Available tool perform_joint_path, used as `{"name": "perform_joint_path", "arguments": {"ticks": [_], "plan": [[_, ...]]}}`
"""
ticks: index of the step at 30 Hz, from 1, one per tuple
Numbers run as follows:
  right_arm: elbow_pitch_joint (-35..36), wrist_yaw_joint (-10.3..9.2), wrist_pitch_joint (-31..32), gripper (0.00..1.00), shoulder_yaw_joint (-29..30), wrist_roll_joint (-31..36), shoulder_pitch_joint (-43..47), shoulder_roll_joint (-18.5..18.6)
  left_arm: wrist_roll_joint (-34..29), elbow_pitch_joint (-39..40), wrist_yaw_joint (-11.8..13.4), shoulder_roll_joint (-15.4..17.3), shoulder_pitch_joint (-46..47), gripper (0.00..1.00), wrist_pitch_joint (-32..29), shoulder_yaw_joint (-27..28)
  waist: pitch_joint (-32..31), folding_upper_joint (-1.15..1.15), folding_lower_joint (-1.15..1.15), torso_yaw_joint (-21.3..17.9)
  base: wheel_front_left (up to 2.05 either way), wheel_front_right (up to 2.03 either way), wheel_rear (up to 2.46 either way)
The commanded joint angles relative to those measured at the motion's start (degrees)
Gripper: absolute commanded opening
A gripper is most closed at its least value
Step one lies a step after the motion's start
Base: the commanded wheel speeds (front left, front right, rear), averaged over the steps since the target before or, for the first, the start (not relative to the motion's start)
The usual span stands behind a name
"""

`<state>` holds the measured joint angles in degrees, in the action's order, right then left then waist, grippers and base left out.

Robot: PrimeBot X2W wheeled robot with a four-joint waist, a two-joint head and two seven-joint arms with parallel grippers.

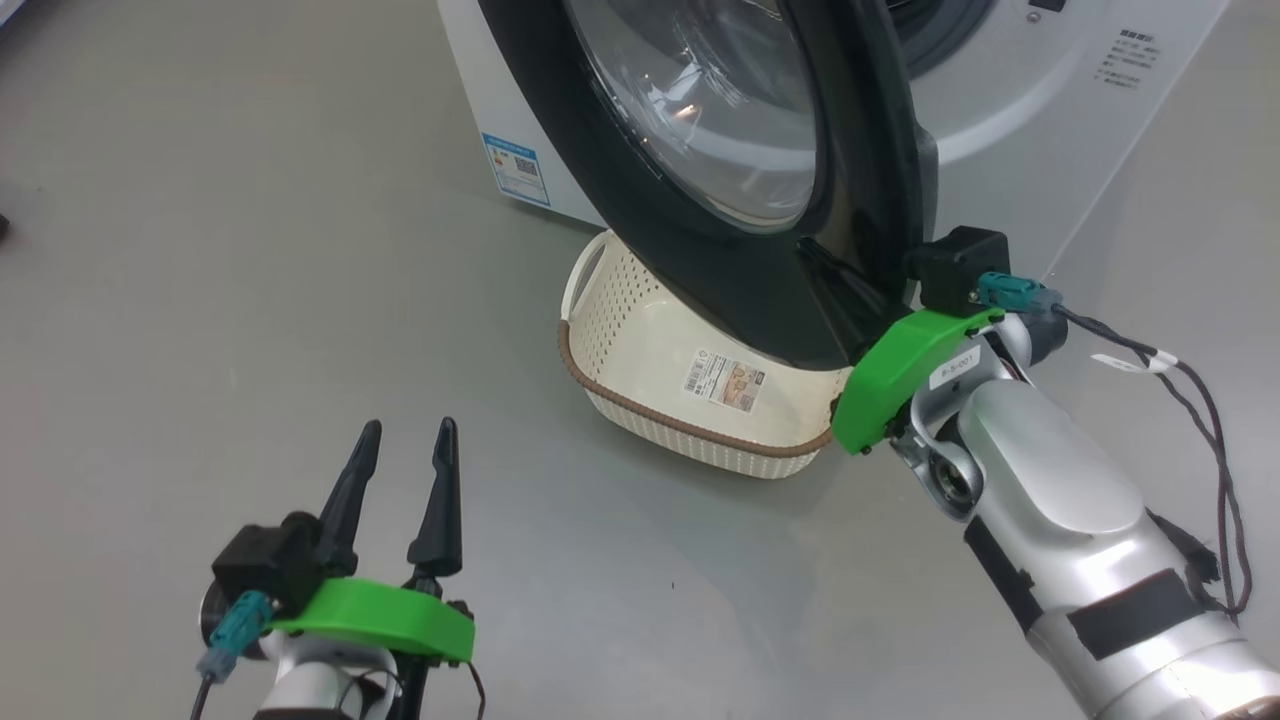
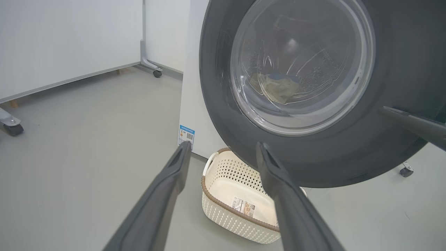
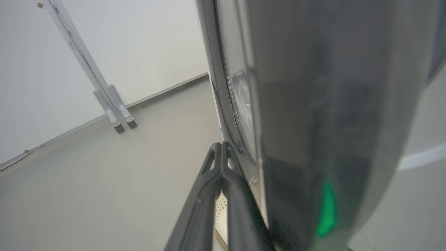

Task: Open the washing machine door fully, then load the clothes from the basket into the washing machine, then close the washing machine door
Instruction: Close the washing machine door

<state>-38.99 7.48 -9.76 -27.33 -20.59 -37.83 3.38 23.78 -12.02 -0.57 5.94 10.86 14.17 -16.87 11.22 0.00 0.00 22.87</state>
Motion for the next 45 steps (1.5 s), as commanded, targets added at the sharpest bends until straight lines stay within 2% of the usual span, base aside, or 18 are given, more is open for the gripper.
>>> {"name": "perform_joint_path", "arguments": {"ticks": [1,16,28,38,45], "plan": [[1.1,0.01,-0.7,0.00,-0.1,-0.2,-2.4,-0.5,0.0,1.4,-0.3,0.5,2.3,1.00,0.6,2.4,0.2,0.00,0.00,0.0,0.00,0.00,0.00],[-7.3,0.01,-3.1,0.00,5.9,3.7,-7.2,-0.5,-0.7,2.1,-1.3,-1.3,4.2,1.00,0.8,2.5,4.4,0.00,0.00,2.1,0.00,0.00,0.00],[-11.8,0.01,-4.4,0.00,17.6,12.5,-12.1,-0.1,-1.6,2.1,-2.7,-2.5,5.8,1.00,0.8,2.8,7.1,0.00,0.00,3.4,0.00,0.00,0.00],[-13.2,0.01,-4.6,0.00,26.1,18.5,-17.2,3.8,-1.3,2.7,-3.7,-3.0,8.0,1.00,0.8,1.5,10.4,0.00,0.00,5.6,0.00,0.00,0.00],[-14.4,0.01,-3.7,0.00,27.3,20.9,-21.0,6.6,0.0,2.7,-3.8,-3.0,9.6,1.00,0.8,-1.0,12.1,0.00,0.00,7.2,0.00,0.00,0.00]]}}
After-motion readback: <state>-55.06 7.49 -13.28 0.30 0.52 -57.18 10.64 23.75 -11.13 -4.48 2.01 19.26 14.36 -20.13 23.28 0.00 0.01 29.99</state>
